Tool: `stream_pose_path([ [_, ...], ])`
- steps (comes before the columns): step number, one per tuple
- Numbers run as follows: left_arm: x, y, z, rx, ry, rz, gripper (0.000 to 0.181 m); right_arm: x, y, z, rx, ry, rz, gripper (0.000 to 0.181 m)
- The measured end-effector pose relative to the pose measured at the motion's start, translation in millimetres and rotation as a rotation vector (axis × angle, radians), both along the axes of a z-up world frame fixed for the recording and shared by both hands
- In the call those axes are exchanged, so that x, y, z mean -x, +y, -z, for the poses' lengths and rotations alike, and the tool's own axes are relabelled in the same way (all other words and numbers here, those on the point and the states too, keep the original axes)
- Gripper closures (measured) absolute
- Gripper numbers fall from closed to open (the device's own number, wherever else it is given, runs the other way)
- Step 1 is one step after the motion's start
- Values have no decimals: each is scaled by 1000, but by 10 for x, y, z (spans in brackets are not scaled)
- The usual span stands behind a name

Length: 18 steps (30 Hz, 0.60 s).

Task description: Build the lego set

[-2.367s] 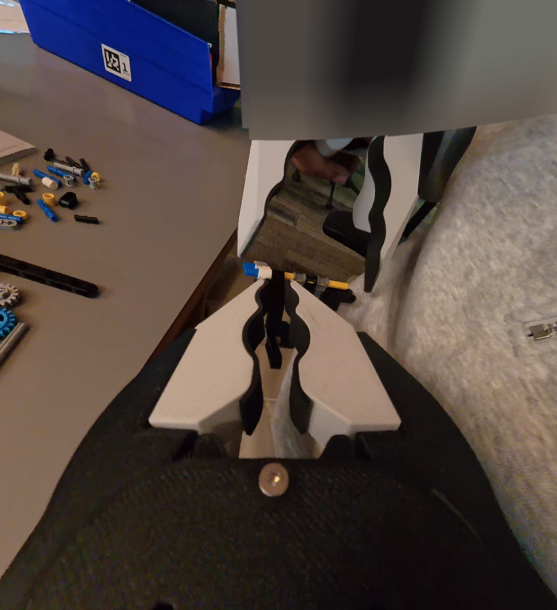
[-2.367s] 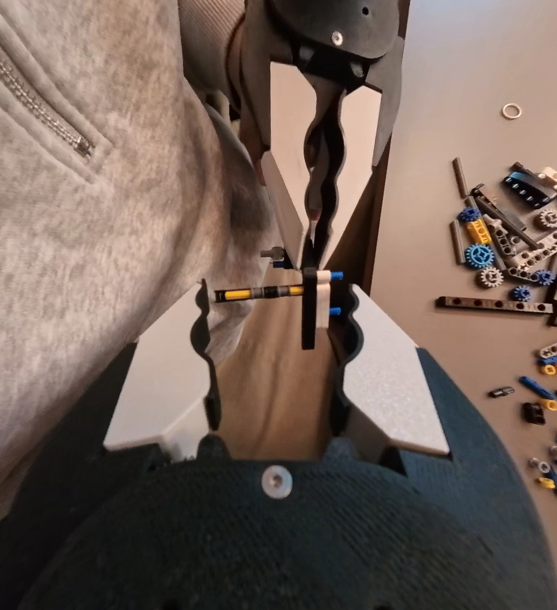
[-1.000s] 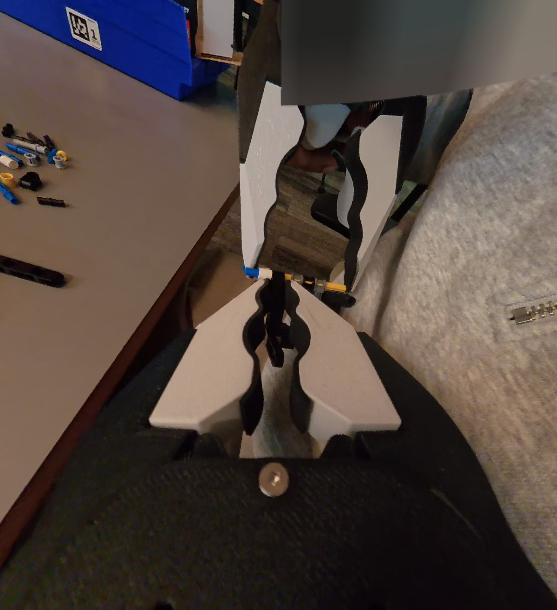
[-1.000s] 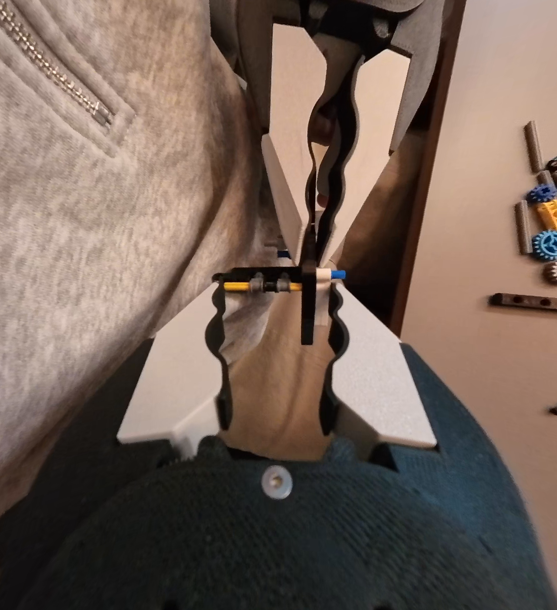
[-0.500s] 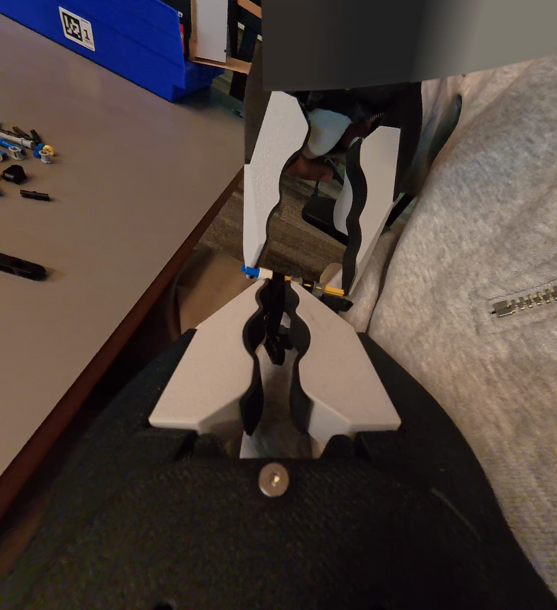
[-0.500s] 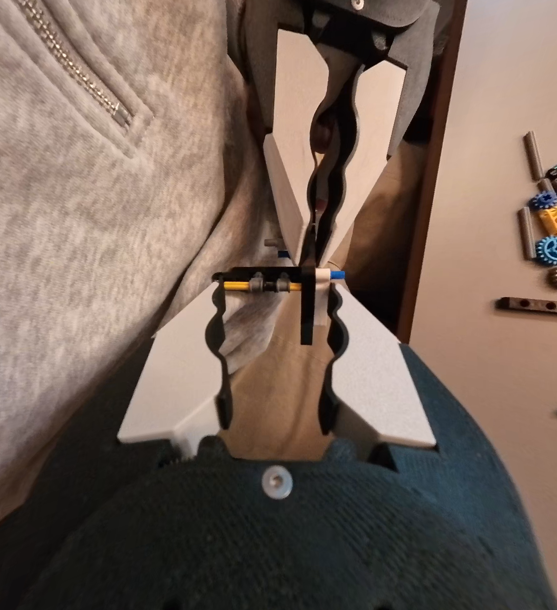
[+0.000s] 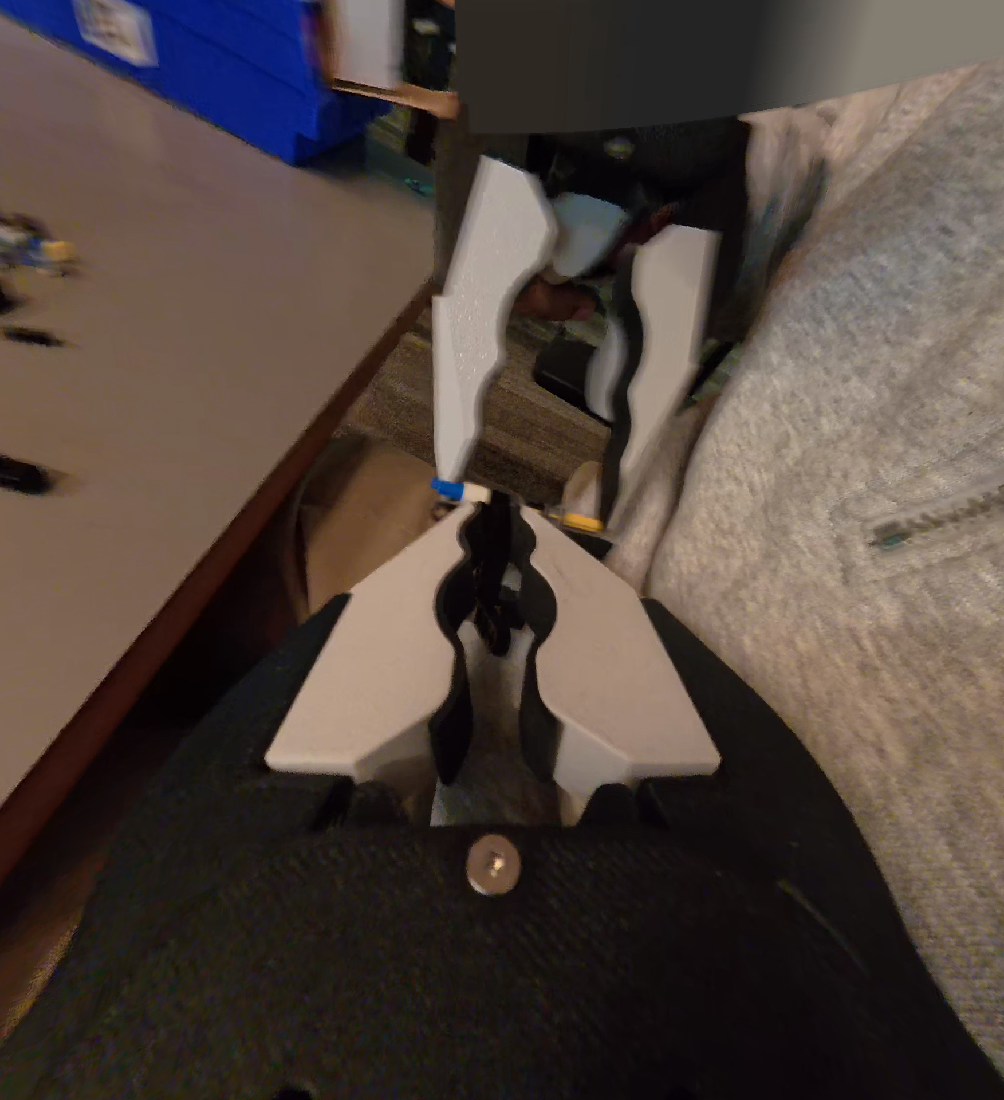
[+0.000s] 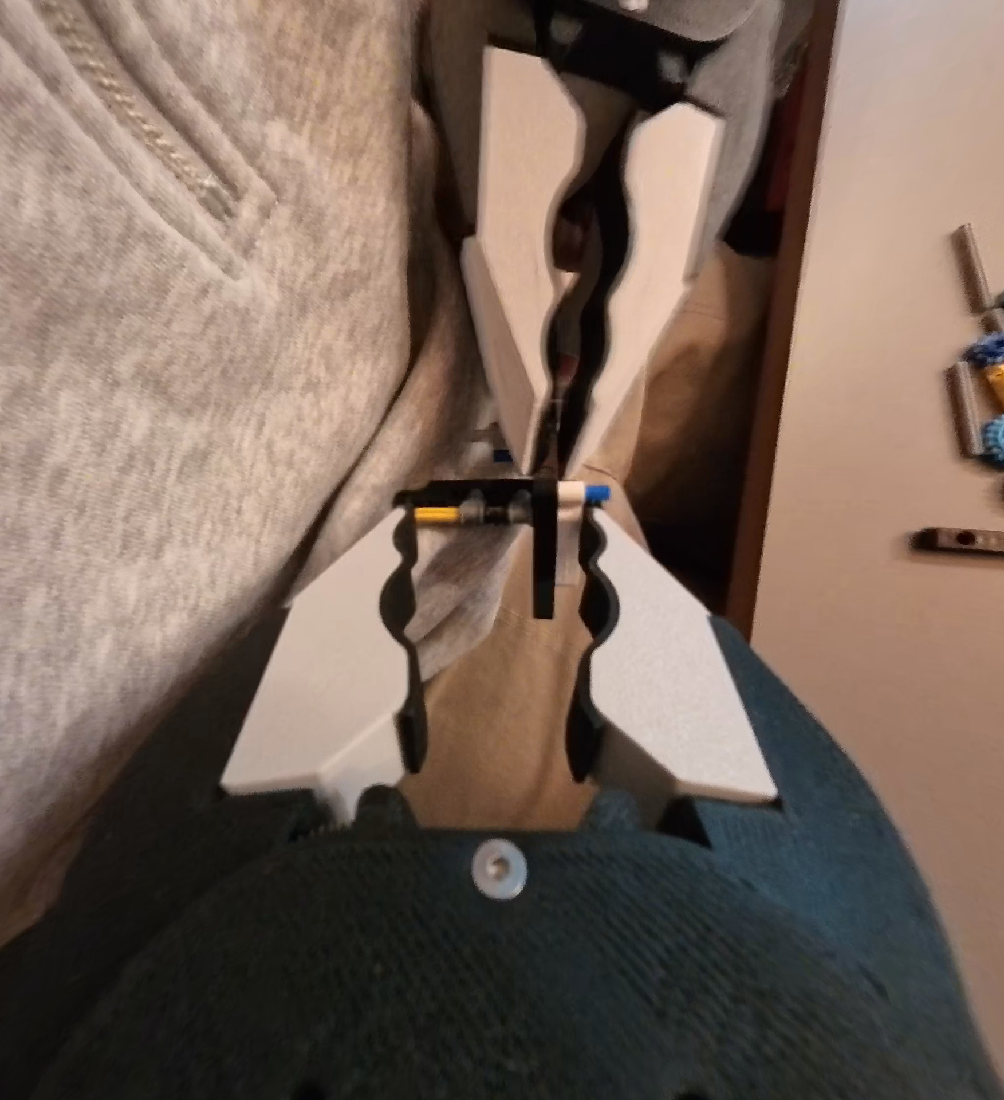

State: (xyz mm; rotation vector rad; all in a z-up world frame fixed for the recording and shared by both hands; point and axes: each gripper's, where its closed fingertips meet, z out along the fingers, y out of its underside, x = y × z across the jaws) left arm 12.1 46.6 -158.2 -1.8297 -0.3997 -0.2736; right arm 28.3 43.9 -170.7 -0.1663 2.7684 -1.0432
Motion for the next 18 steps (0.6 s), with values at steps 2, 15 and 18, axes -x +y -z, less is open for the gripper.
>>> stream_pose_path([
  [2, 1, 2, 0, -1, -8, -12, 176, -12, -2, 0, 7, 4, -6, 127],
  [15, 14, -16, -43, -14, 28, -22, 176, 20, -28, -31, 38, 28, 18, 126],
  [18, 69, -40, -131, -48, 60, -51, 176, 95, -17, -81, 56, 53, 53, 115],
])
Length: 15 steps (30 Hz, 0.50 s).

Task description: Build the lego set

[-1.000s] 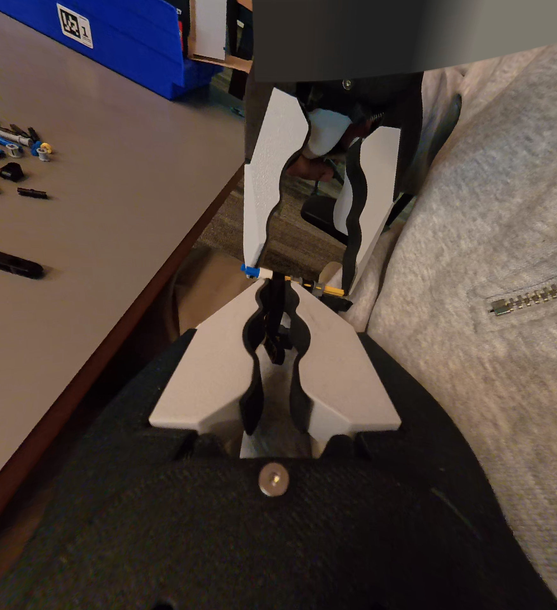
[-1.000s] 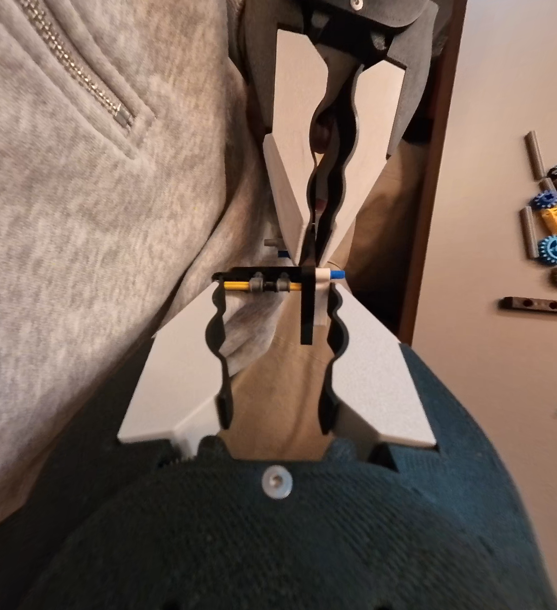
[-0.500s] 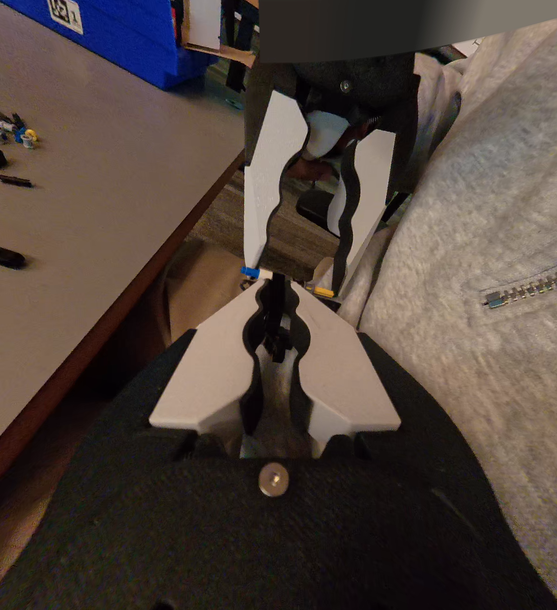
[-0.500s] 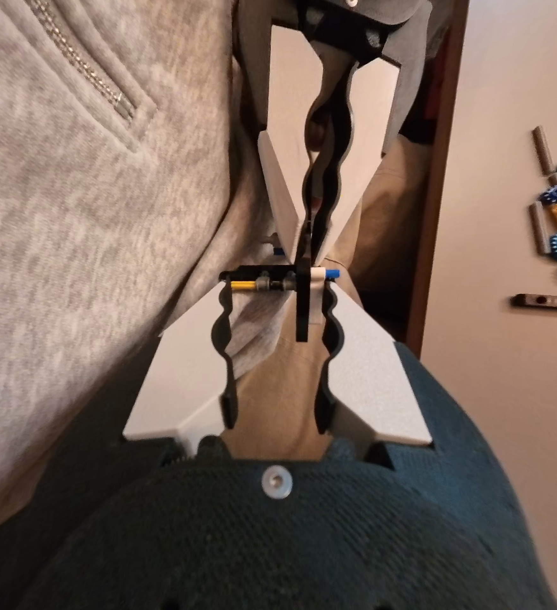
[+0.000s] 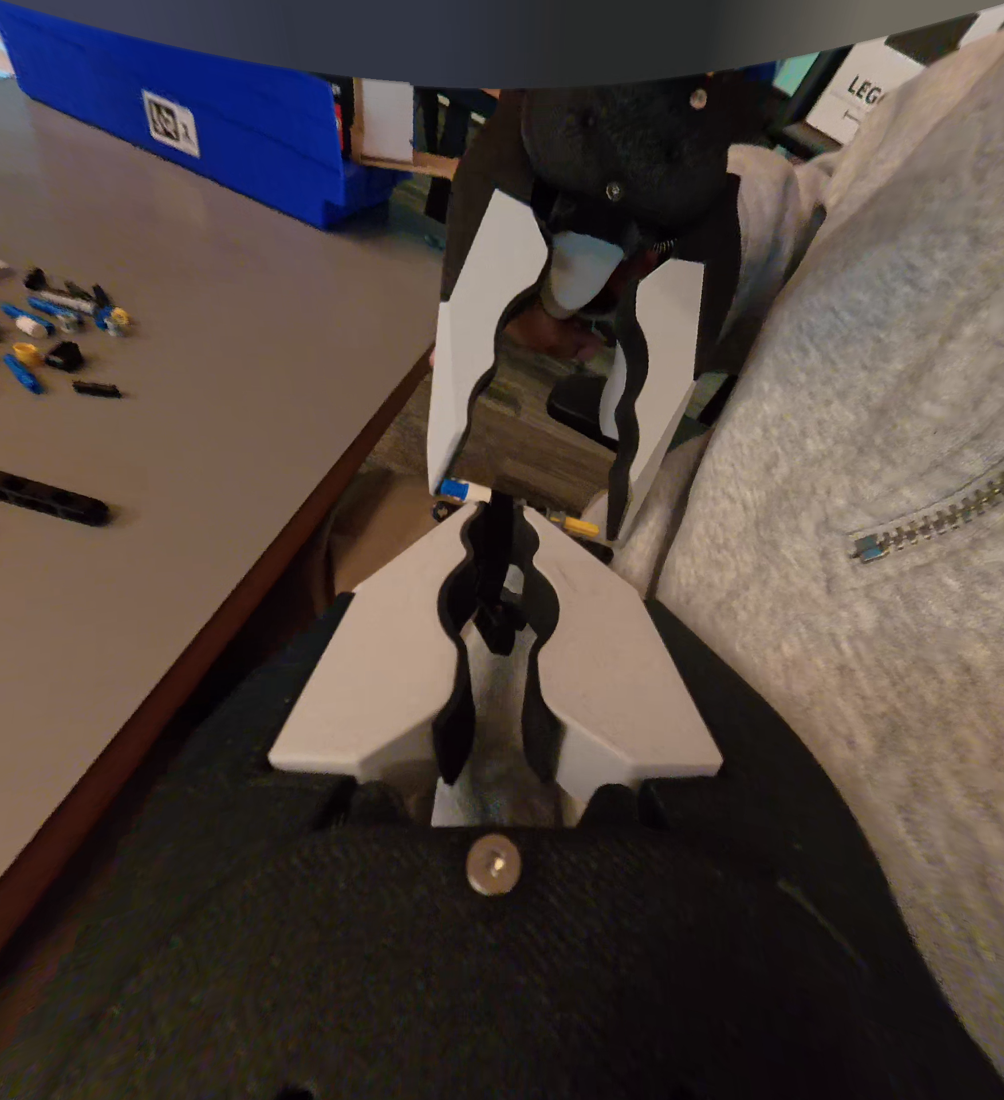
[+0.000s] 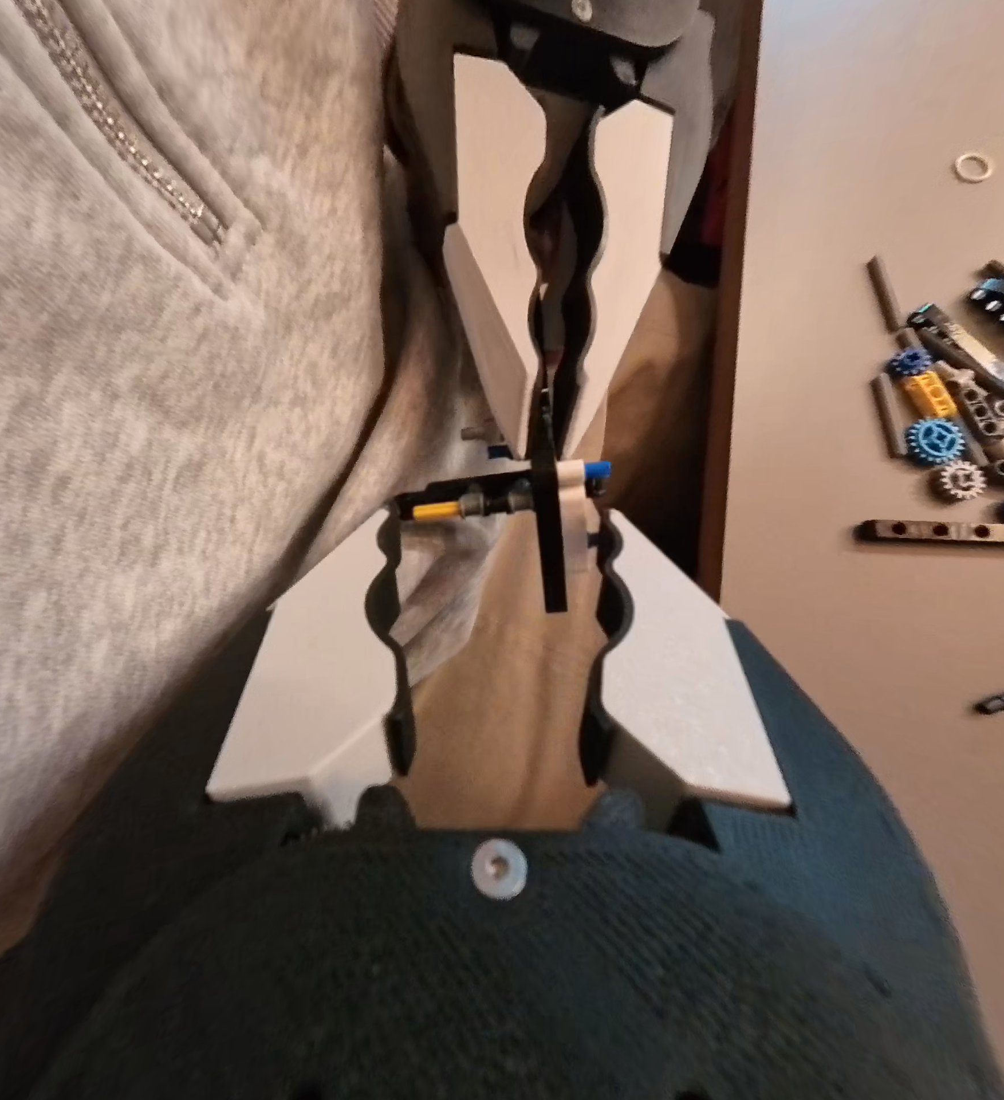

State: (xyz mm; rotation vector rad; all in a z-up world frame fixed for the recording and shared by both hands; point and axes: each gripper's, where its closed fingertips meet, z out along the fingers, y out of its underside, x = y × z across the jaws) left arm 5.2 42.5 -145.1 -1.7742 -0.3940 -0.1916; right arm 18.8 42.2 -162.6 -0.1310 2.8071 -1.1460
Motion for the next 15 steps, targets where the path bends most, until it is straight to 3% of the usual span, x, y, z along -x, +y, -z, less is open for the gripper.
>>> stream_pose_path([
  [15, 12, -27, -203, -25, 249, -24, 177, 80, -32, -290, 122, 149, 5, 127],
])
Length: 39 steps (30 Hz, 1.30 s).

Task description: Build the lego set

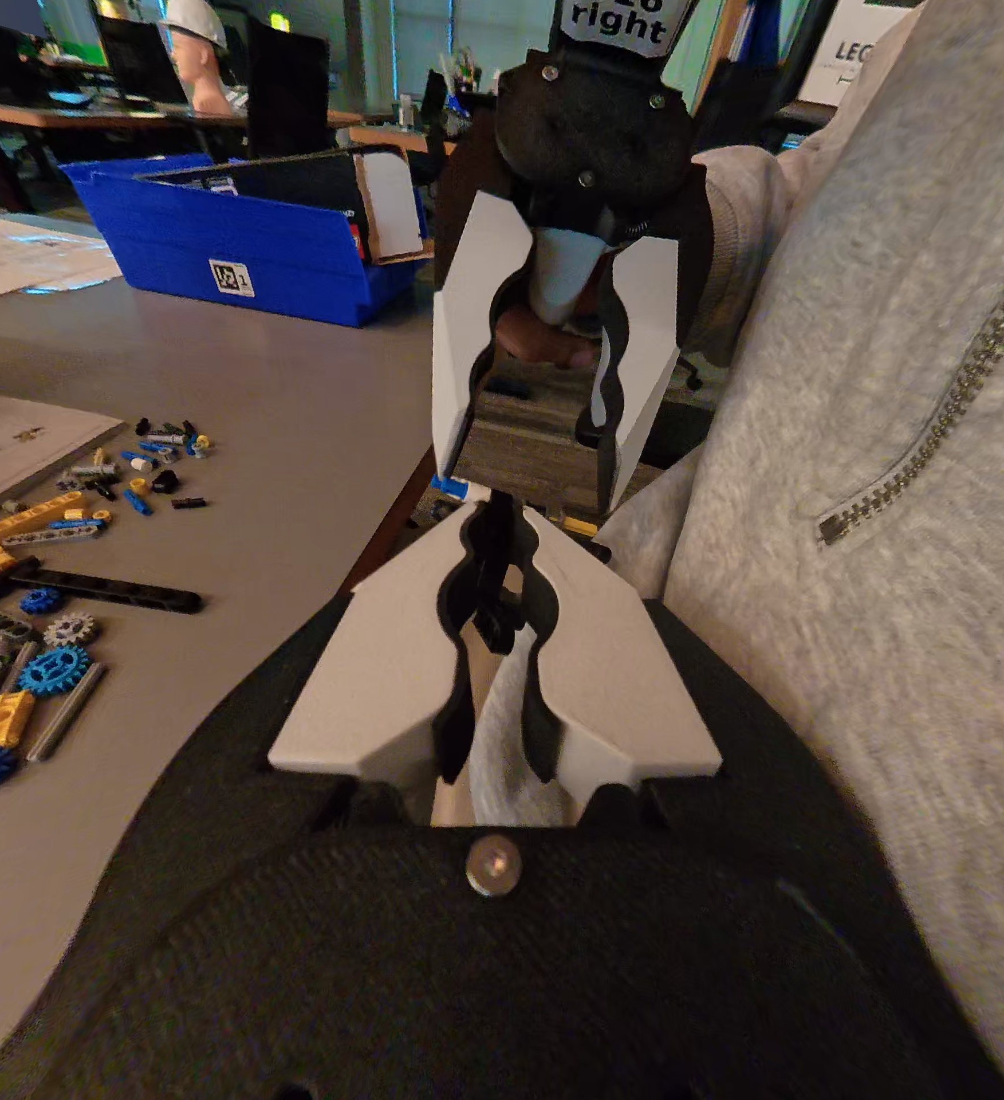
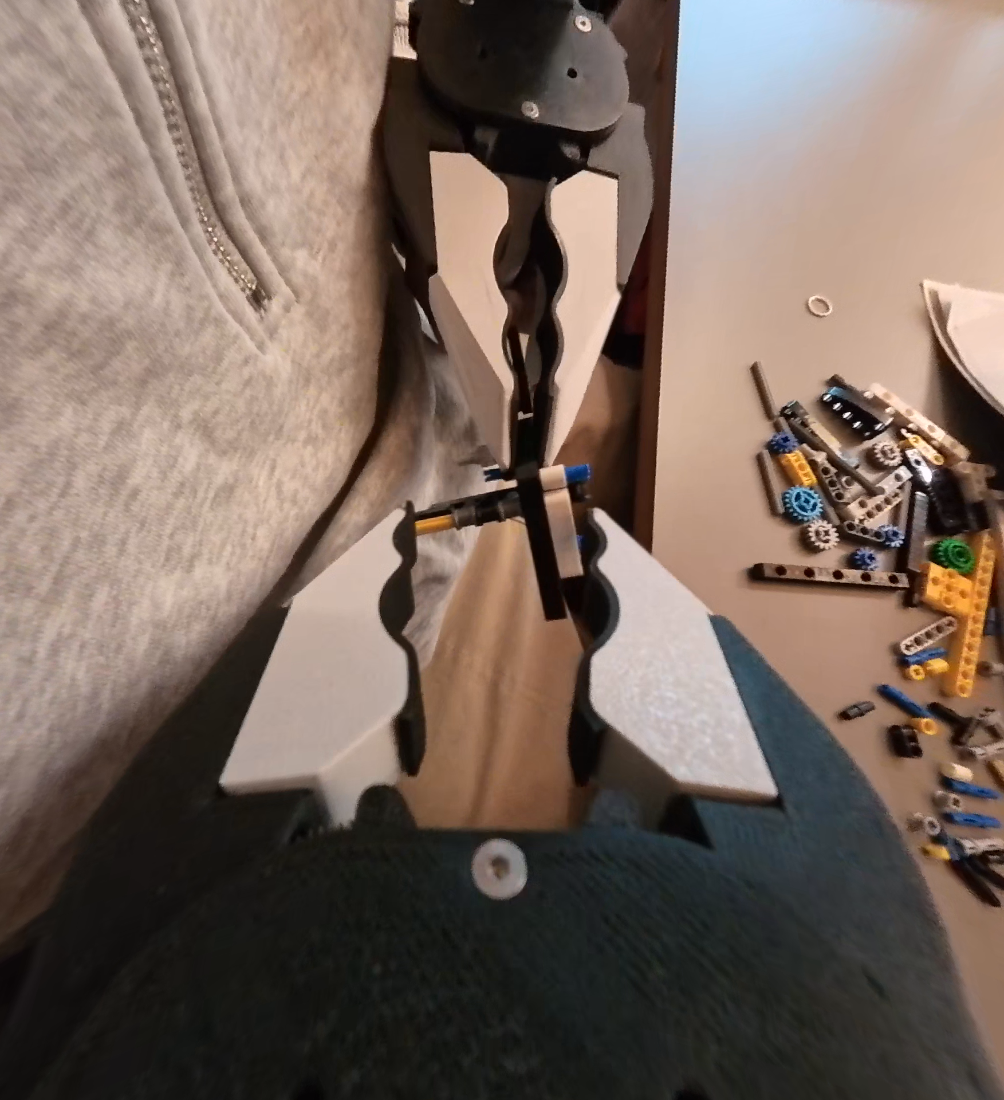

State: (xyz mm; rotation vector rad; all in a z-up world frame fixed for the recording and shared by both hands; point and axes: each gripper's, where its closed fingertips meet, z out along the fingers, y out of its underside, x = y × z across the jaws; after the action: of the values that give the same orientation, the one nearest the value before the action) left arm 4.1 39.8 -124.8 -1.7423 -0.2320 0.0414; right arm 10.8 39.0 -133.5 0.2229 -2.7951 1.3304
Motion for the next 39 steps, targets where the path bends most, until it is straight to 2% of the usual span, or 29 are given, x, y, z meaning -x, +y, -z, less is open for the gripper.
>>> stream_pose_path([
  [12, 17, 16, -6, -20, -34, 11, 177, -1, -19, 39, -43, 75, -39, 130],
  [16, -3, 25, -3, -20, -32, 22, 177, 29, -15, 25, -52, 91, -45, 142],
  [20, 8, 24, 6, -24, -48, 19, 177, 36, -17, 35, -61, 87, -50, 142],
  [22, 24, 20, 26, -23, -63, 13, 177, 45, -17, 47, -66, 82, -44, 141],
  [25, 87, -6, 44, -40, -116, -7, 177, 79, 0, 26, -58, 54, -14, 124],
  [31, 219, -67, -26, -154, -292, -26, 176, 78, 9, -10, -22, 29, 5, 116],
  [39, 178, -10, 3, -117, -278, -3, 176, 71, -8, 9, -40, 38, -43, 122],
])
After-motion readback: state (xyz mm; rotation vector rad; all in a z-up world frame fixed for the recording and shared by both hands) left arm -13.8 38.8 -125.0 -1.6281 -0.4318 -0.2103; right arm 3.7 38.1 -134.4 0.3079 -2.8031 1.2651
